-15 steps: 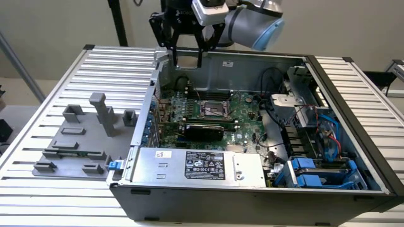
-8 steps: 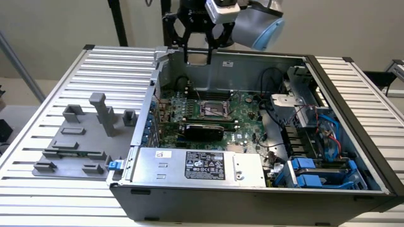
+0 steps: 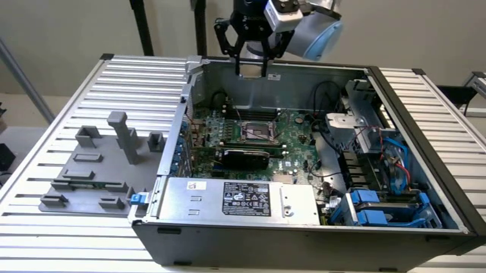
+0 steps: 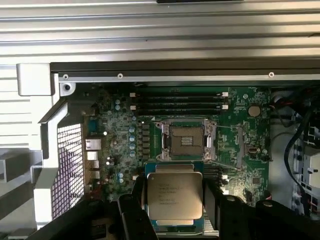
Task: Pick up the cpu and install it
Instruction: 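Pick up the cpu and move it towards the insertion slot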
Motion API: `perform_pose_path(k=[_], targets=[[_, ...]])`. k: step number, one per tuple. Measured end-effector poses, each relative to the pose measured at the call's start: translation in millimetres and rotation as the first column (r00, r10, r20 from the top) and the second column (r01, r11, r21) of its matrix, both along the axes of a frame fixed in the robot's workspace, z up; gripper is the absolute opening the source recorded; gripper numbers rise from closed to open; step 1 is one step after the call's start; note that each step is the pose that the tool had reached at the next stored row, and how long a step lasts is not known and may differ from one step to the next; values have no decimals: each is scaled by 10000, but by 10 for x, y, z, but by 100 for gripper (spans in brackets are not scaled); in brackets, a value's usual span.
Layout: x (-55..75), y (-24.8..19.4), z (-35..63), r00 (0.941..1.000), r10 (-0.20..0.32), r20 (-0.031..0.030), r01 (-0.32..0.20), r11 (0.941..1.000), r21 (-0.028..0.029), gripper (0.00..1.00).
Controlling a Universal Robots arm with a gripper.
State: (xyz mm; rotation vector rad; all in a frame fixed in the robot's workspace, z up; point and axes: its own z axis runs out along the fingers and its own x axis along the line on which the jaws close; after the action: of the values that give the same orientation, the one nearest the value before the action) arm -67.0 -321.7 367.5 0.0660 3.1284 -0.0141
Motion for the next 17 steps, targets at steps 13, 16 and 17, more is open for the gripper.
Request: perform_pose_path(k=[13, 16, 17], targets=[[337, 43, -237, 10000, 22, 2, -22, 10000, 0, 55], [344, 45, -251, 10000, 24, 2, -24, 10000, -2, 55], [344, 44, -251, 10000, 23, 1, -23, 10000, -3, 55]])
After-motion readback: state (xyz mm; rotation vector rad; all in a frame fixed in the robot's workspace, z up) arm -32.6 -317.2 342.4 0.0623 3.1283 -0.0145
